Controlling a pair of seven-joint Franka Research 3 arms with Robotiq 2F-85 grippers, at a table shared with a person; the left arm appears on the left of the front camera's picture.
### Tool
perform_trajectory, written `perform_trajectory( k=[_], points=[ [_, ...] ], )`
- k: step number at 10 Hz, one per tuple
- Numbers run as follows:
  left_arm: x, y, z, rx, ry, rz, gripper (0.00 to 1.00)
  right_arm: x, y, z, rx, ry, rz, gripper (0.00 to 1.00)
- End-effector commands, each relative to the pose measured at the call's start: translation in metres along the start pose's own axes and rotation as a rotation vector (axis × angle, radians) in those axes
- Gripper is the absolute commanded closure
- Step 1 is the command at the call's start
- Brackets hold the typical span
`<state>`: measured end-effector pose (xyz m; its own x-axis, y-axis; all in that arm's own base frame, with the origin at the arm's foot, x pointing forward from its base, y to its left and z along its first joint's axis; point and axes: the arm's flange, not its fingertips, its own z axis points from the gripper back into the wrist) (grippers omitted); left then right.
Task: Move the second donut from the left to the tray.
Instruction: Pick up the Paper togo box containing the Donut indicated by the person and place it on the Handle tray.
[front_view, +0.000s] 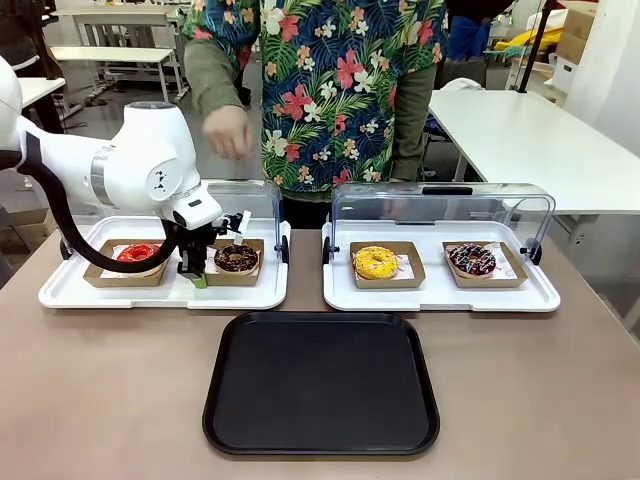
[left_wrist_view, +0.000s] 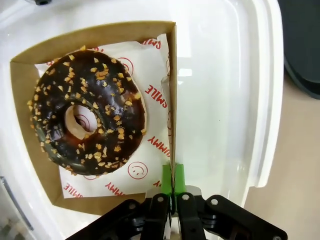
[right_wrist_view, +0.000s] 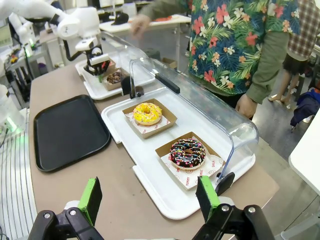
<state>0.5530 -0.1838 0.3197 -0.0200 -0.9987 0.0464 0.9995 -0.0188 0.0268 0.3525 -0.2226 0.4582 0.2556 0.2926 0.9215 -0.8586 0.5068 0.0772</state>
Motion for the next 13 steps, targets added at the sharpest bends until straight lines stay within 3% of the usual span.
perform_trajectory(
  k=[1,4,6,10,13],
  points=[
    [0.002,-0.002,0.001,0.000,0.001,-0.004,1.00,0.002,-0.001,0.000,-0.001,-0.022,0.017,0.00],
    [0.002,0.000,0.001,0.001,-0.001,-0.003,0.98,0.002,-0.001,0.000,-0.001,-0.022,0.017,0.00],
    [-0.001,-0.022,0.031,0.105,0.015,0.042,0.98,0.002,-0.001,0.000,-0.001,-0.022,0.017,0.00],
    [0.002,-0.065,0.080,0.159,0.025,0.088,0.98,0.002,-0.001,0.000,-0.001,-0.022,0.017,0.00],
    [0.029,-0.118,0.099,0.164,0.000,0.143,0.98,0.002,-0.001,0.000,-0.001,-0.022,0.017,0.00]
  ],
)
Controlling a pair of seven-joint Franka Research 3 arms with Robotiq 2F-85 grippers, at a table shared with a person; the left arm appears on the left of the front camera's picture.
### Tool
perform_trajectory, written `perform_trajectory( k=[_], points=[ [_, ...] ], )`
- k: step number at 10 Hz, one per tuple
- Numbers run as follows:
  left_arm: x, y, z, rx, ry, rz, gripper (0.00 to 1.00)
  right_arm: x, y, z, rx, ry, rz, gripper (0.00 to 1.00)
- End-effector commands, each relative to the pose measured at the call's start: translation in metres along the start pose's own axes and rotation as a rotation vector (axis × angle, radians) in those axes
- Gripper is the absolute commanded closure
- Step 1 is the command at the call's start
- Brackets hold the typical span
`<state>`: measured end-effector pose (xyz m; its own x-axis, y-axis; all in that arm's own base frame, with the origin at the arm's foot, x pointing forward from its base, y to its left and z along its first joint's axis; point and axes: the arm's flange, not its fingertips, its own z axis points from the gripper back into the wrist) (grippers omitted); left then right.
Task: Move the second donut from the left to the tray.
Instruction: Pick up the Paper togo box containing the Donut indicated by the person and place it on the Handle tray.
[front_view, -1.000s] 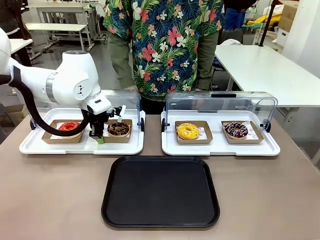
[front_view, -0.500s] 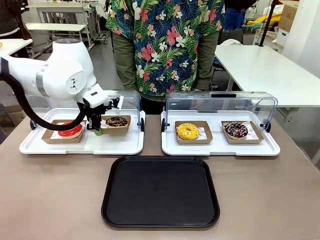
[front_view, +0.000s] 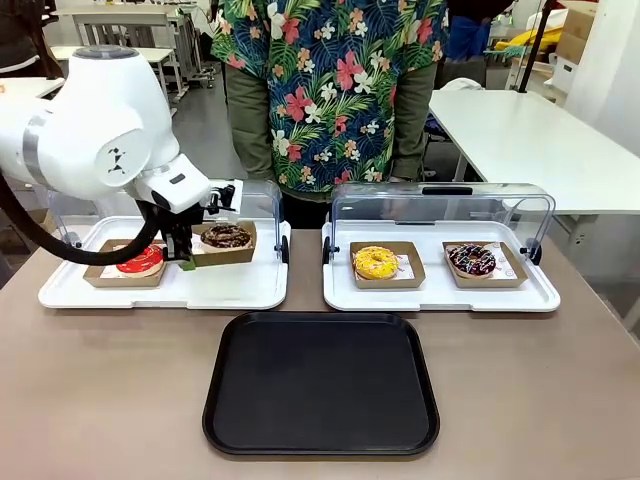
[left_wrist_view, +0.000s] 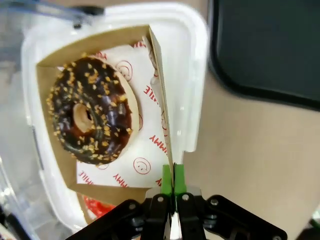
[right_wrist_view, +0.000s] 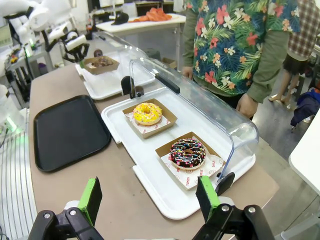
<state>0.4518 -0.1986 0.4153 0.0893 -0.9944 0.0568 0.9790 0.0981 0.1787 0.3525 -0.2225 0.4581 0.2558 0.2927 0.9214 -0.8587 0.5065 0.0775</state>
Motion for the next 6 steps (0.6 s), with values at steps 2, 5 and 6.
perform_trajectory(
  k=[2,5,6],
  points=[
    [0.030,-0.056,0.013,-0.017,0.011,0.072,0.98,0.002,-0.001,0.000,-0.001,-0.022,0.017,0.00],
    [0.069,-0.100,0.019,0.018,0.016,0.102,0.98,0.002,-0.001,0.000,-0.001,-0.022,0.017,0.00],
    [0.082,-0.114,0.023,0.042,0.017,0.106,0.98,0.002,-0.001,0.000,-0.001,-0.022,0.017,0.00]
  ],
)
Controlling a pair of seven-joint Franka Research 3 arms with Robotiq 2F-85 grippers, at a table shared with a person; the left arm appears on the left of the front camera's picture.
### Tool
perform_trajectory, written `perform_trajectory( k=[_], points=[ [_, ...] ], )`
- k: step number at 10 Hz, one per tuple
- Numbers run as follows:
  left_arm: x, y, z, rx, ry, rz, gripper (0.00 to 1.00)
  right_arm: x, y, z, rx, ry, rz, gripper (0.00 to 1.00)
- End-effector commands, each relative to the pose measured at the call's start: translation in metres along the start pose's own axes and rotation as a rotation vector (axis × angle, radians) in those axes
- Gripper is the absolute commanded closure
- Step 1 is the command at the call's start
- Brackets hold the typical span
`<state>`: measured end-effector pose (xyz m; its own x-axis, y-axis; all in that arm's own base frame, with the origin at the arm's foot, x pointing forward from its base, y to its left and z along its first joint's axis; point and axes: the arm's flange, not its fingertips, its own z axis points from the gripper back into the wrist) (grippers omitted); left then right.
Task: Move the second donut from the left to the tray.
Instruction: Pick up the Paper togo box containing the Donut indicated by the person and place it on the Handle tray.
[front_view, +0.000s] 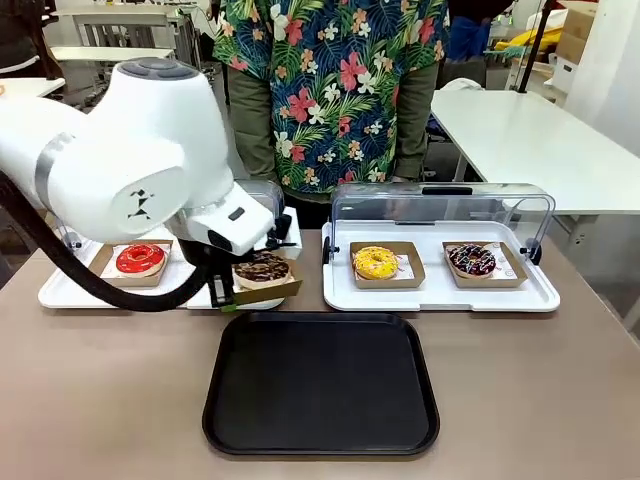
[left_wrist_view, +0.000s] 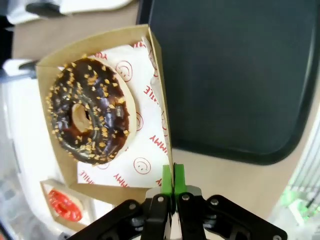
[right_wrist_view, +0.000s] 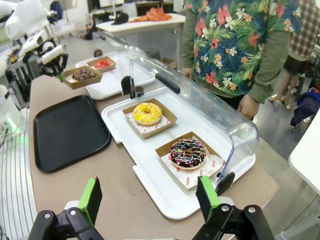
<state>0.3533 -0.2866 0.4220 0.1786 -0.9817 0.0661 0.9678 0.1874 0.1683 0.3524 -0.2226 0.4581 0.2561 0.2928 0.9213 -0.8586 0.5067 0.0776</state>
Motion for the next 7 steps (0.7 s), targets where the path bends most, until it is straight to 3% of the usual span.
perform_trajectory(
  k=[1,7],
  points=[
    [0.011,-0.023,0.004,0.050,-0.006,-0.008,0.98,0.002,-0.001,0.000,-0.001,-0.023,0.017,0.00],
    [0.060,-0.091,-0.013,0.049,-0.029,-0.276,0.98,0.002,-0.001,0.000,-0.001,-0.023,0.017,0.00]
  ],
)
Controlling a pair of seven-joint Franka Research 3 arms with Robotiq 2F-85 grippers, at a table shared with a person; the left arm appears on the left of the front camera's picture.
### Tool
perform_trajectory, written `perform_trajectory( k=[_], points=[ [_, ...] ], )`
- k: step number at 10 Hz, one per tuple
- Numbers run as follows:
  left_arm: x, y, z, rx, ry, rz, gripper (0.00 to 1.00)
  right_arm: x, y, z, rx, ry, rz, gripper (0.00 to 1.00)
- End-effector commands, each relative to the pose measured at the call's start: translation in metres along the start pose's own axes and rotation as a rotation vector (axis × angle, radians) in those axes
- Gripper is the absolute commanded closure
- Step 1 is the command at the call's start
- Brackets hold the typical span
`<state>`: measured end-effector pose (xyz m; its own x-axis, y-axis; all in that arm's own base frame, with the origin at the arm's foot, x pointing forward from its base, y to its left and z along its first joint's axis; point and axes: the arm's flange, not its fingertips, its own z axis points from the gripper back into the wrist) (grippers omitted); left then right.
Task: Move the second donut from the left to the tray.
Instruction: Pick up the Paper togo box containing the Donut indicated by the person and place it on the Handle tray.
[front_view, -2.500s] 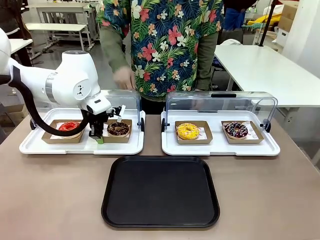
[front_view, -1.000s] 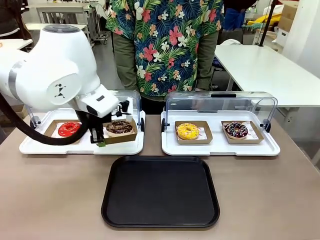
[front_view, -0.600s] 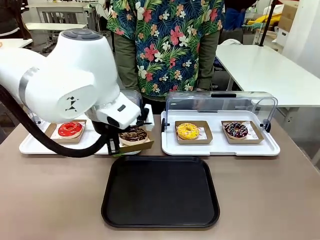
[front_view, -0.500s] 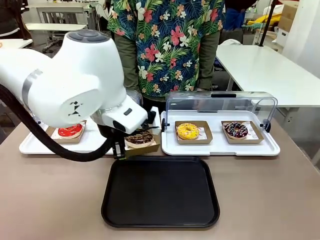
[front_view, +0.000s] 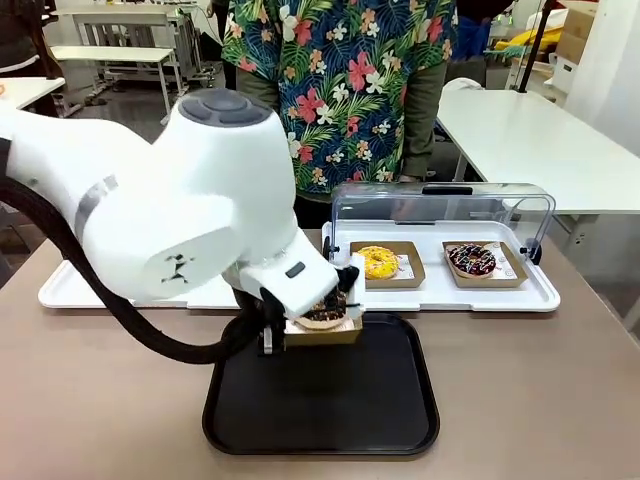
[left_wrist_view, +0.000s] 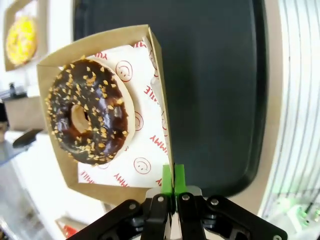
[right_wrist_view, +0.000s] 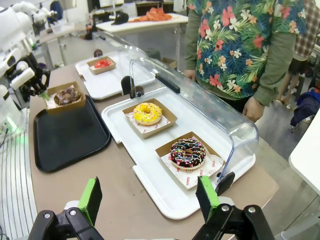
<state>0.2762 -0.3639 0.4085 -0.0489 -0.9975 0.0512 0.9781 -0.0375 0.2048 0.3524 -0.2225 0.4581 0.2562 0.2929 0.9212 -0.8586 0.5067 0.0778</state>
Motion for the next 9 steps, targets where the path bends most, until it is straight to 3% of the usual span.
perform_trajectory(
  k=[1,9],
  points=[
    [0.004,-0.005,-0.017,0.028,0.002,-0.085,0.98,0.002,-0.001,0.000,-0.001,-0.023,0.017,0.00],
    [0.007,-0.022,-0.068,0.057,0.027,-0.109,0.98,0.002,-0.001,0.000,-0.001,-0.023,0.017,0.00]
  ],
)
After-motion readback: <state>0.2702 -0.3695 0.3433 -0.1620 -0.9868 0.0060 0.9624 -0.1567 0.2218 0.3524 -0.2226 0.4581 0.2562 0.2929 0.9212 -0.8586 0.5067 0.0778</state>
